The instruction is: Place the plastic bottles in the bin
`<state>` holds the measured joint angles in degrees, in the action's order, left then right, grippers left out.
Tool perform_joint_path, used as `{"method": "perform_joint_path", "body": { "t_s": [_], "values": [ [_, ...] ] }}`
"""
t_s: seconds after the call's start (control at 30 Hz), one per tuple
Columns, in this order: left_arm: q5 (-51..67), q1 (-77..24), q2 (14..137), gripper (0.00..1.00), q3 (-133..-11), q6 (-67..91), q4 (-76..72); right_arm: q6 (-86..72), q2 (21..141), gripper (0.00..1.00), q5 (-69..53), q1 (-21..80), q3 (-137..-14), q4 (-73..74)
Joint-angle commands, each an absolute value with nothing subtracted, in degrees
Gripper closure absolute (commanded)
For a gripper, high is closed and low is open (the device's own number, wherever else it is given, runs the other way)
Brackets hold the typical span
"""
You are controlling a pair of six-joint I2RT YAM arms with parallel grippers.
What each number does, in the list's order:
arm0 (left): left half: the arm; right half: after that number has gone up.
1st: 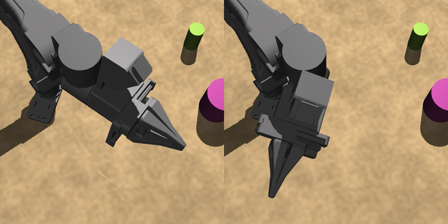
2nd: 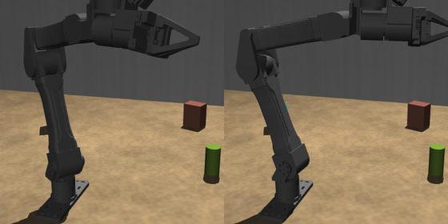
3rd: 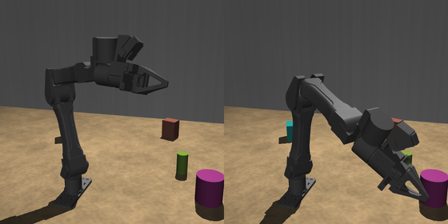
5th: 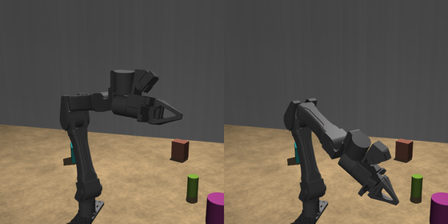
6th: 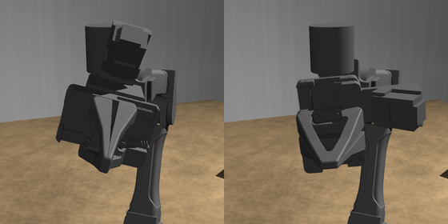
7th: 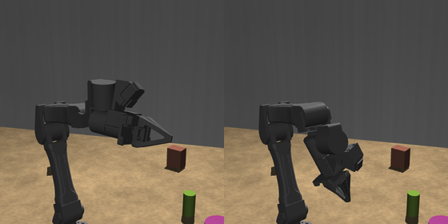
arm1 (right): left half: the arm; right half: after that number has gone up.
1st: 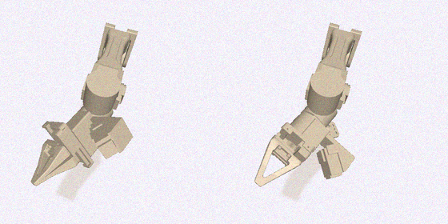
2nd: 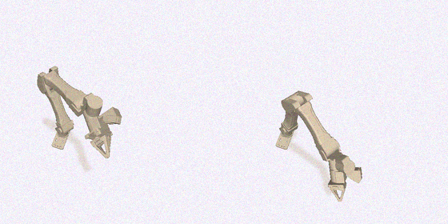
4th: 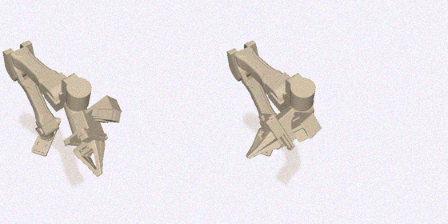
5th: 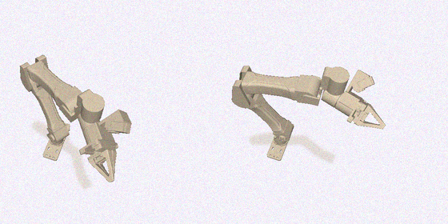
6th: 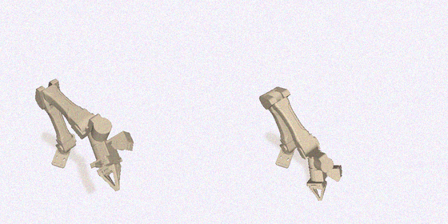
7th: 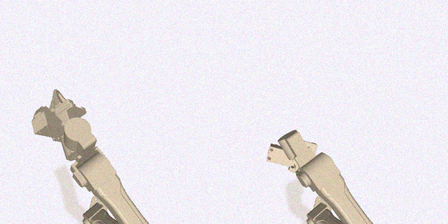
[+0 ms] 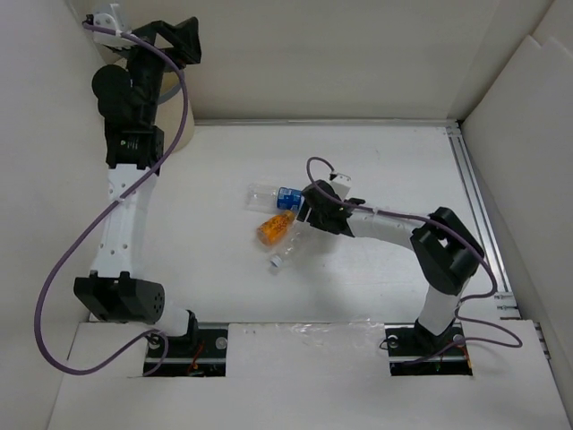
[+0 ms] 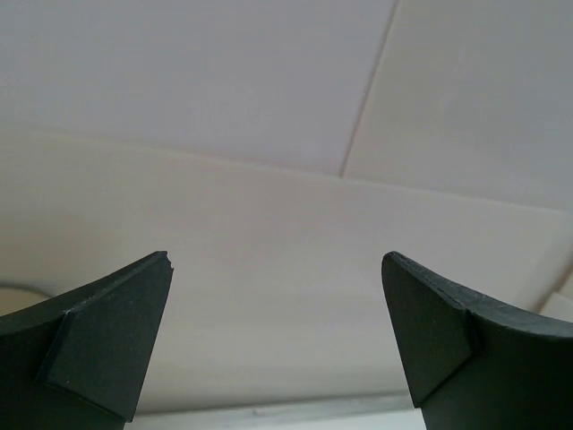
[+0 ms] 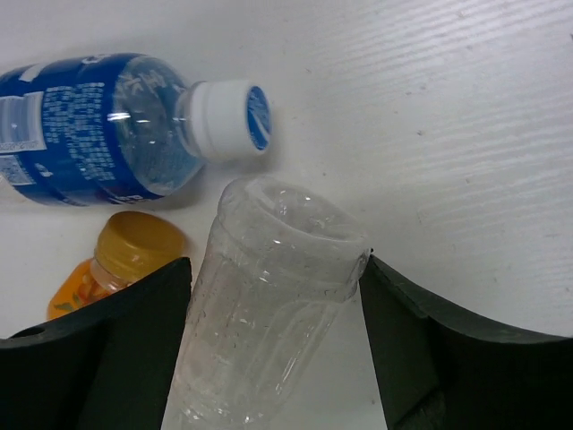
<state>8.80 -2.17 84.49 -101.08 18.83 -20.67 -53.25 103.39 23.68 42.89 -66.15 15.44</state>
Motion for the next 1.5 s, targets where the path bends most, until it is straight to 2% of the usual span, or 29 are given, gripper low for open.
{"method": "perform_joint_path", "body": {
  "t_s": [0.0, 0.07, 0.1, 0.13, 0.2, 0.23, 0.3, 0.33, 0.4, 0.5, 0.73, 0.8, 0.83, 0.9, 0.97, 1.03, 1.07, 1.17, 1.2, 1.27, 1.3, 1.33, 1.37, 1.47],
  "values": [
    [9.9, -4.3, 82.1, 0.00, -97.6, 17.8, -17.7, -58.8, 99.9, 0.25, 26.7, 43.5, -61.5, 14.2],
    [-1.2, -12.1, 79.7, 0.00, -95.5, 11.2, -15.8, -60.3, 98.3, 0.27, 26.7, 43.5, -58.8, 13.7],
    [-3.1, -14.0, 79.7, 0.00, -95.4, 9.6, -15.3, -60.3, 98.3, 0.28, 25.8, 43.5, -57.1, 13.0],
    [-3.1, -15.0, 79.2, 0.00, -95.4, 9.6, -14.1, -60.3, 97.6, 0.33, 25.2, 43.5, -56.3, 12.2],
    [-0.4, -15.0, 79.2, 0.00, -93.4, 13.9, -14.1, -60.8, 97.6, 0.35, 24.4, 42.9, -55.6, 12.2],
    [-0.4, -15.0, 78.6, 0.00, -92.7, 14.9, -14.1, -60.8, 97.6, 0.40, 23.9, 42.9, -55.6, 12.2],
    [2.0, -15.0, 78.1, 0.00, -90.8, 16.8, -13.4, -61.3, 98.2, 0.40, 23.2, 42.9, -54.9, 11.5],
    [2.9, -15.0, 78.0, 0.00, -89.8, 18.1, -13.4, -61.3, 98.2, 0.39, 22.7, 42.9, -54.9, 11.5],
    [1.7, -17.1, 76.6, 0.00, -87.9, 18.1, -13.4, -60.8, 99.7, 0.25, 21.4, 42.9, -55.5, 11.5],
    [0.4, -18.5, 76.6, 0.00, -87.3, 16.9, -11.6, -60.8, 101.2, 0.19, 20.8, 42.9, -57.3, 12.9],
    [0.4, -19.6, 77.2, 0.00, -88.6, 17.4, -10.2, -60.3, 103.0, 0.16, 20.2, 41.7, -59.7, 15.3],
    [0.4, -20.1, 77.2, 0.00, -88.6, 17.4, -9.7, -60.3, 102.5, 0.20, 21.0, 41.7, -59.3, 15.8],
    [0.4, -20.1, 77.2, 0.00, -88.6, 17.4, -9.7, -60.8, 100.6, 0.29, 21.0, 41.7, -58.6, 15.8],
    [-0.8, -21.5, 77.2, 0.00, -88.6, 17.4, -8.9, -60.8, 97.9, 0.39, 22.4, 41.7, -56.4, 15.8],
    [0.4, -21.5, 78.3, 0.00, -89.2, 18.0, -7.1, -60.8, 94.0, 0.77, 22.9, 41.7, -55.0, 16.3],
    [1.5, -21.5, 78.3, 0.00, -88.4, 20.6, -6.5, -59.2, 91.3, 0.94, 23.8, 41.0, -53.8, 17.1],
    [2.6, -21.5, 78.3, 0.00, -87.5, 21.4, -5.9, -58.4, 88.1, 0.99, 23.8, 40.3, -53.8, 17.7],
    [11.9, -21.5, 77.8, 0.00, -81.9, 24.7, -8.3, -52.1, 78.9, 0.99, 25.8, 39.7, -52.7, 17.1],
    [18.5, -21.5, 77.3, 0.00, -80.4, 25.5, -11.0, -49.6, 76.5, 0.99, 25.8, 38.8, -52.7, 16.0],
    [26.2, -21.5, 78.0, 0.00, -77.2, 27.4, -14.1, -39.1, 72.3, 0.99, 20.0, 34.3, -52.7, 10.7],
    [31.0, -21.5, 79.3, 0.00, -75.9, 30.4, -20.2, -36.0, 69.5, 1.00, 16.5, 32.2, -53.3, 9.2],
    [41.6, -21.5, 80.1, 0.00, -72.8, 32.5, -25.0, -33.7, 68.5, 1.00, 10.0, 30.0, -54.0, 8.3],
    [46.8, -21.5, 80.9, 0.00, -71.2, 35.2, -30.4, -29.7, 67.7, 1.00, 6.4, 26.1, -55.5, 5.5],
    [55.8, -23.4, 83.9, 0.00, -67.9, 43.0, -46.6, -25.0, 66.6, 1.00, -7.1, 20.4, -58.6, 1.9]
  ]
}}
